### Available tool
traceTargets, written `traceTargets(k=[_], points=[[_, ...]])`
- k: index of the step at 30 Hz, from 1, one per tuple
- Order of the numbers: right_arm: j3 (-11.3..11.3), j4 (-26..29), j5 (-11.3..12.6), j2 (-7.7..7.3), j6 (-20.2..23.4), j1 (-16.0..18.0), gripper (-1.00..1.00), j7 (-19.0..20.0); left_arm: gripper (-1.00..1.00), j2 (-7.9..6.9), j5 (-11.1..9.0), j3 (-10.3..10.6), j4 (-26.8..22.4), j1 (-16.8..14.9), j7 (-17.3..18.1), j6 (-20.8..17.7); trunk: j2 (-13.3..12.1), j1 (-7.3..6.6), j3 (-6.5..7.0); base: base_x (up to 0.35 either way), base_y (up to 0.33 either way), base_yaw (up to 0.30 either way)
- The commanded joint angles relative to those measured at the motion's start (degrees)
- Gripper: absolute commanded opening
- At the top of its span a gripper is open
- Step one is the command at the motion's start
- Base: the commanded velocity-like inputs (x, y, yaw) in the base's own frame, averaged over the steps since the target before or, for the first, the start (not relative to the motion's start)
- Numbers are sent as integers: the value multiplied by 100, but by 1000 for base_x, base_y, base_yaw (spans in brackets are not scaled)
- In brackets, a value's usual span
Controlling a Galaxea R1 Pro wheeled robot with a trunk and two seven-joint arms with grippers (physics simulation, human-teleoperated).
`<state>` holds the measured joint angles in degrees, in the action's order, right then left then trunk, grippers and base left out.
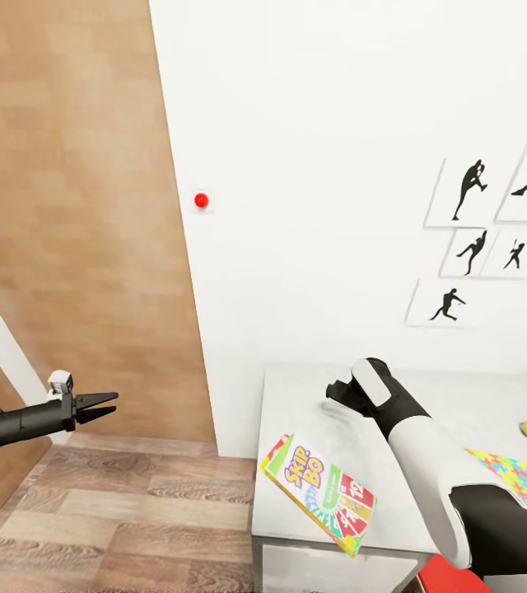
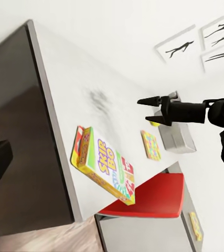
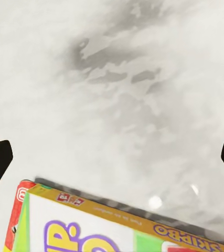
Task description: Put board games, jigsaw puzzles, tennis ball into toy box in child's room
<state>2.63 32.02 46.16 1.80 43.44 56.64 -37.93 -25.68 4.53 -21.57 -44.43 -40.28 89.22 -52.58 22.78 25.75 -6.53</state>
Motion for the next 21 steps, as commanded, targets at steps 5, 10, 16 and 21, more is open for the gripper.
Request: traceTargets(k=[5, 10, 16, 21], points=[[27, 1, 60, -4, 6, 5, 100, -57, 100, 2, 48, -14, -4, -6, 43, -60, 14, 3, -60, 0, 0, 0], [19, -2, 60, -10, 6, -2, 100, -54, 100, 2, 48, -14, -4, -6, 43, -60, 14, 3, -106, 0, 0, 0], [11, -8, 60, -37, 0, -11, 100, 93, 100, 2, 48, -9, -4, -6, 43, -60, 14, 3, -161, 0, 0, 0], [12, -11, 60, -73, -2, -12, 100, 143, 100, 2, 48, -8, -4, -6, 38, -60, 14, 3, -208, -18, 0, 0]])
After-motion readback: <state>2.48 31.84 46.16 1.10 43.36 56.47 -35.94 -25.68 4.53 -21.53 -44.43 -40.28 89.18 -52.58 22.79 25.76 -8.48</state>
